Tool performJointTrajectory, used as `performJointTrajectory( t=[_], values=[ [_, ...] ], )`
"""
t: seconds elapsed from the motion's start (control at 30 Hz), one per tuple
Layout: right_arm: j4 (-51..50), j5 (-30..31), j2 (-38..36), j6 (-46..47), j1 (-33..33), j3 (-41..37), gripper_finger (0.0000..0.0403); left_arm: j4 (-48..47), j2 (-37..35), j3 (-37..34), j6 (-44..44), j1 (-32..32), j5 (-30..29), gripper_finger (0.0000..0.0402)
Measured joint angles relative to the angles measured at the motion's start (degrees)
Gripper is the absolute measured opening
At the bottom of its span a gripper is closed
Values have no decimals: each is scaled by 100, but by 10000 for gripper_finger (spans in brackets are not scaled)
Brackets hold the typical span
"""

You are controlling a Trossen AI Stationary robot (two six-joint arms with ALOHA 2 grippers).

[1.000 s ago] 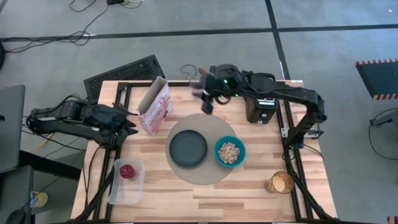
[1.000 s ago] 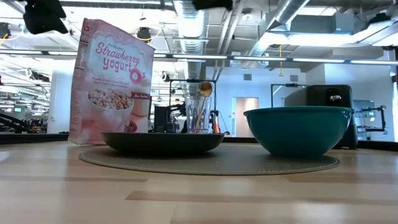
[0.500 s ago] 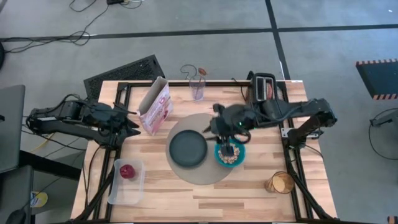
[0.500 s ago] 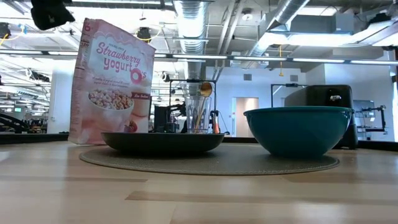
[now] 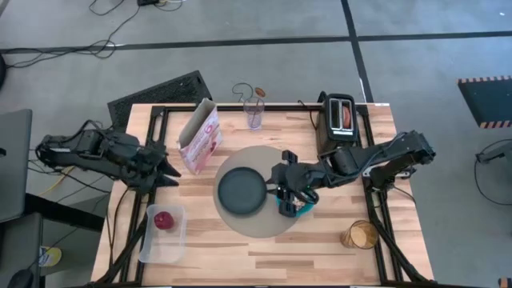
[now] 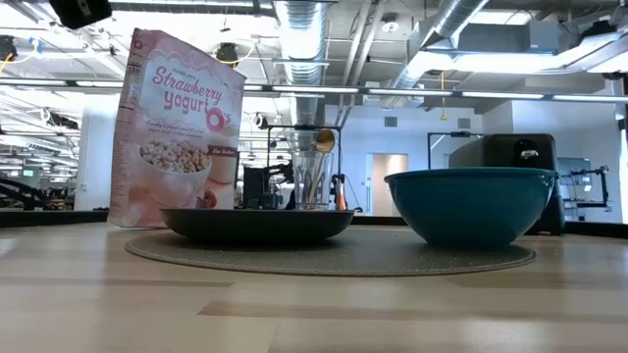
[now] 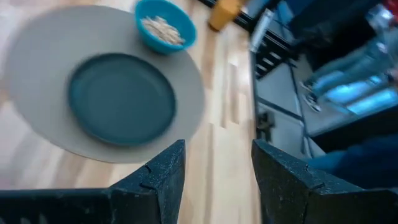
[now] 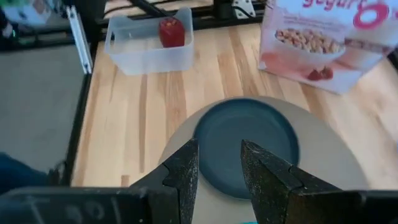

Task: Arrange a breakfast setting

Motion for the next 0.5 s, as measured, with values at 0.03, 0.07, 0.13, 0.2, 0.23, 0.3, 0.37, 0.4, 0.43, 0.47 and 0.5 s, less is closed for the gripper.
performJointTrajectory(
  t=[0.03, 0.07, 0.13, 0.2, 0.23, 0.3, 0.37, 0.4, 0.43, 0.47, 0.5],
  values=[
    [89, 7, -5, 158, -8, -71, 147, -6, 28, 0, -24, -114, 25, 169],
    [171, 14, -11, 295, -12, -150, 147, -13, 54, 0, -58, -234, 36, 169],
    [160, 48, -5, 503, -14, -244, 147, -13, 122, 0, -98, -480, 36, 169],
    [0, 154, 2, 664, 17, -253, 147, -13, 214, 0, -176, -719, 13, 169],
    [-72, 174, 0, 738, 40, -251, 147, -11, 268, 0, -221, -826, -8, 169],
    [-242, 183, -9, 851, 78, -243, 147, 25, 391, 0, -321, -1043, -64, 169],
    [-450, 188, -7, 896, 123, -245, 147, 69, 524, 0, -445, -1238, -172, 169],
    [-529, 188, -26, 896, 126, -245, 147, 111, 602, 0, -521, -1326, -232, 169],
    [-636, 190, -72, 894, 123, -245, 147, 157, 676, 2, -590, -1409, -295, 169],
    [-778, 209, -131, 892, 119, -245, 147, 146, 761, 30, -656, -1483, -361, 169],
    [-907, 262, -218, 877, 92, -245, 147, 133, 850, 75, -707, -1551, -448, 169]
  ],
)
